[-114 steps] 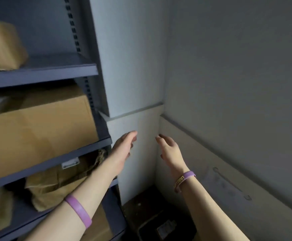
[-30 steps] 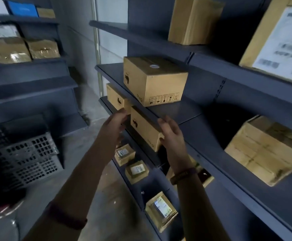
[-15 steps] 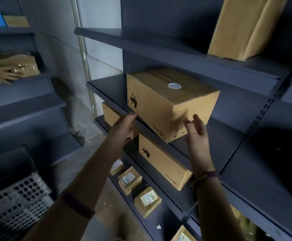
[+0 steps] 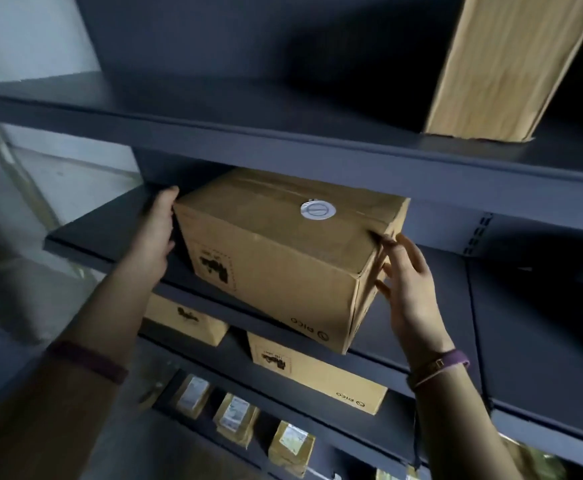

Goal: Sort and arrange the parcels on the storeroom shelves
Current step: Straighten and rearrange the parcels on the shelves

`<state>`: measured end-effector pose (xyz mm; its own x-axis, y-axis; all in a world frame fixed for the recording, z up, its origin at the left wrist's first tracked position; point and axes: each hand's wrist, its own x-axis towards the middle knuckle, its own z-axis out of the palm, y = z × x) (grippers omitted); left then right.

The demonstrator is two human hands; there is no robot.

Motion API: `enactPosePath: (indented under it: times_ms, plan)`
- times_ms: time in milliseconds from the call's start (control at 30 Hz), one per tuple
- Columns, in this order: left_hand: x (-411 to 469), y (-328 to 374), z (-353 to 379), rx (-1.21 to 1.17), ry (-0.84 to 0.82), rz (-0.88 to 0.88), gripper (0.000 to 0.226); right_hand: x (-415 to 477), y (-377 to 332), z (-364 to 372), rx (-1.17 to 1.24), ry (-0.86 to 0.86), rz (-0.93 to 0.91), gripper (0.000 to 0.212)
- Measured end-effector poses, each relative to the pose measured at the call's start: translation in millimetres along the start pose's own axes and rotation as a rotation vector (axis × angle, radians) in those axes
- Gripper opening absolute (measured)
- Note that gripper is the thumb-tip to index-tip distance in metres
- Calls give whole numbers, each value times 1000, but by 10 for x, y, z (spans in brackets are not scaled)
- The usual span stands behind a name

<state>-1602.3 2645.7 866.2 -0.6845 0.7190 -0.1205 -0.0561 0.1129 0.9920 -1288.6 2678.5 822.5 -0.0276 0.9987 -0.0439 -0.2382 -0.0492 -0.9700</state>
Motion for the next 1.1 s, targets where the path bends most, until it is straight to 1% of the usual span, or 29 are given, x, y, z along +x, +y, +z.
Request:
enactPosePath:
  times_ms: [100, 200, 267, 300, 333, 400, 433, 500, 533, 633, 800, 867, 933, 1033, 1100]
  plan:
    - [288, 73, 80, 37, -105, -15, 41, 1, -23, 77, -35, 54, 13, 45]
    - [551, 85, 94, 64, -173, -41, 52, -54, -83, 157, -96, 64, 38, 33]
    - [697, 91, 70, 52, -213, -44, 60, -111, -130, 205, -159, 52, 53, 33]
    - [745, 102, 51, 57, -234, -50, 61, -125, -160, 227, -181, 55, 61, 36]
    - [788, 108, 30, 74, -257, -57, 57, -128, -194, 247, -191, 70, 78, 40]
    - [835, 116, 2, 128, -326, -82, 36, -110, -261, 286, -198, 109, 130, 47]
    - [840, 115, -11, 151, -389, -102, 28, -114, -288, 332, -199, 120, 150, 48]
    - [846, 84, -21, 173, -491, -108, 25, -125, -323, 430, -151, 133, 159, 48]
    - [841, 75, -35, 180, -523, -95, 26, -146, -330, 485, -109, 145, 135, 47]
    - [787, 54, -109, 187, -556, -70, 25, -245, -332, 556, -42, 161, 64, 42]
    - [571, 42, -326, 195, -598, -48, 15, -593, -348, 454, -16, 146, 35, 35]
    - [389, 69, -403, 169, -621, -72, 23, -780, -351, 388, -24, 143, 20, 33]
    - [154, 91, -473, 173, -641, -96, 38, -999, -357, 300, -39, 139, 6, 32]
    - [-244, 53, -571, 189, -647, -153, 63, -1394, -362, 107, -69, 118, -33, 28]
    - [-523, -24, -630, 206, -638, -191, 85, -1659, -353, -67, -81, 90, -49, 30]
